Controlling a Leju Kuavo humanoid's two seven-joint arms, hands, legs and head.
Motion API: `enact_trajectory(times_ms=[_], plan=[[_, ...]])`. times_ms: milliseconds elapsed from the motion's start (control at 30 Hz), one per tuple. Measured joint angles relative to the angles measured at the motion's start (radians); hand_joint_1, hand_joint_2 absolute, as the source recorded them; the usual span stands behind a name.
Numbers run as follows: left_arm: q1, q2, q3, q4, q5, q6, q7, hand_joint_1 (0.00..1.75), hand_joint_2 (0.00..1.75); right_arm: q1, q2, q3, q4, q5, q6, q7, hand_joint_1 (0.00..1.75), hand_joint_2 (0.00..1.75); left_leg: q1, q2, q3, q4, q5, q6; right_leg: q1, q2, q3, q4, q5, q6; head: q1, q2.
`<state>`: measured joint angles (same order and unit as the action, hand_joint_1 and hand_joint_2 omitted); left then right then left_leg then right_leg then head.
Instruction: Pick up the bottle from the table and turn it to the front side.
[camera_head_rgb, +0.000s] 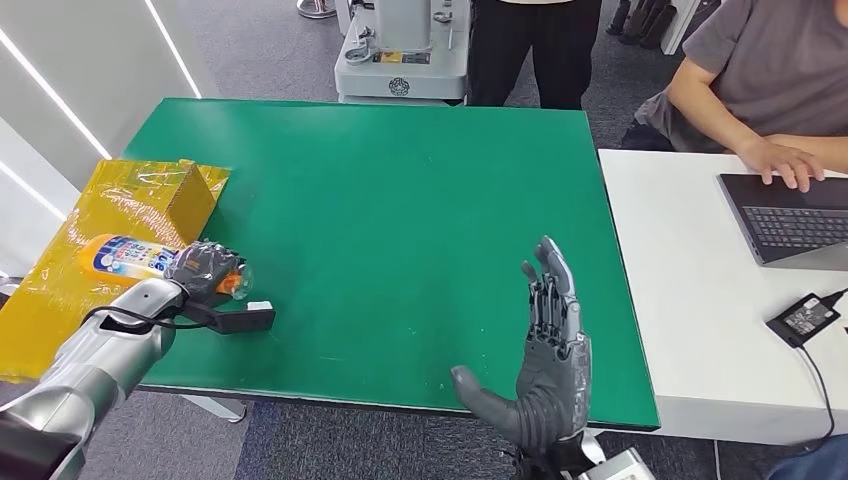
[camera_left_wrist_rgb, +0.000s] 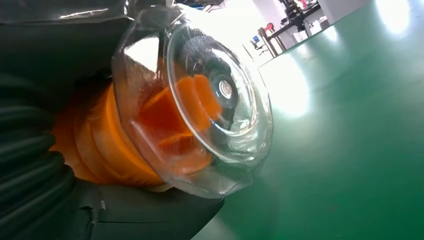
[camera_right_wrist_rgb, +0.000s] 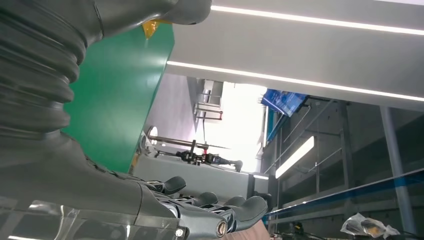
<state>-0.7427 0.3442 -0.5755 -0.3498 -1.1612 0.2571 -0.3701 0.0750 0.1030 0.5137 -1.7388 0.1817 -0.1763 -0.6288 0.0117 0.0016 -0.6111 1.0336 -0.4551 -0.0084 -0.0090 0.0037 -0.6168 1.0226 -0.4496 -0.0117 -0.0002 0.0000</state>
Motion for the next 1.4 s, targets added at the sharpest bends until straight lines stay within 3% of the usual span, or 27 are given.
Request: enact_trajectory(times_ms=[500, 633, 667, 967, 1400], plan=[[-0.008, -0.016, -0.005, 0.008, -0.010, -0.010, -0.010, 1.74, 1.75, -0.020, 0.000, 0.009, 0.010, -0.003, -0.004, 0.000, 0.00, 1.75, 0.000, 0.000, 0.000, 0.000, 0.000, 0.000, 0.000, 0.000, 0.000, 0.000, 0.000, 0.000, 0.000, 0.000], [-0.005, -0.014, -0.005, 0.011, -0.002, -0.019, 0.002, 0.06, 1.75, -0.031, 0.000, 0.009, 0.018, -0.012, 0.001, -0.003, 0.00, 1.75, 0.000, 0.000, 0.000, 0.000, 0.000, 0.000, 0.000, 0.000, 0.000, 0.000, 0.000, 0.000, 0.000, 0.000], [-0.003, -0.014, -0.005, 0.014, 0.002, -0.024, 0.006, 0.00, 1.75, -0.037, 0.000, 0.009, 0.023, -0.015, 0.003, -0.004, 0.00, 1.75, 0.000, 0.000, 0.000, 0.000, 0.000, 0.000, 0.000, 0.000, 0.000, 0.000, 0.000, 0.000, 0.000, 0.000], [0.003, -0.014, -0.005, 0.024, 0.018, -0.096, 0.038, 0.00, 1.75, -0.074, 0.000, 0.009, 0.059, -0.023, 0.015, -0.019, 0.00, 1.75, 0.000, 0.000, 0.002, -0.001, -0.001, -0.001, 0.000, 0.000, 0.002, 0.000, 0.000, 0.000, 0.000, 0.000], [0.007, -0.004, -0.004, 0.024, 0.024, -0.096, 0.040, 0.00, 1.75, -0.091, 0.000, 0.009, 0.082, -0.024, 0.018, -0.026, 0.00, 1.75, 0.000, 0.000, 0.004, -0.001, 0.000, -0.002, 0.000, 0.000, 0.004, 0.001, 0.000, 0.000, 0.000, 0.000]])
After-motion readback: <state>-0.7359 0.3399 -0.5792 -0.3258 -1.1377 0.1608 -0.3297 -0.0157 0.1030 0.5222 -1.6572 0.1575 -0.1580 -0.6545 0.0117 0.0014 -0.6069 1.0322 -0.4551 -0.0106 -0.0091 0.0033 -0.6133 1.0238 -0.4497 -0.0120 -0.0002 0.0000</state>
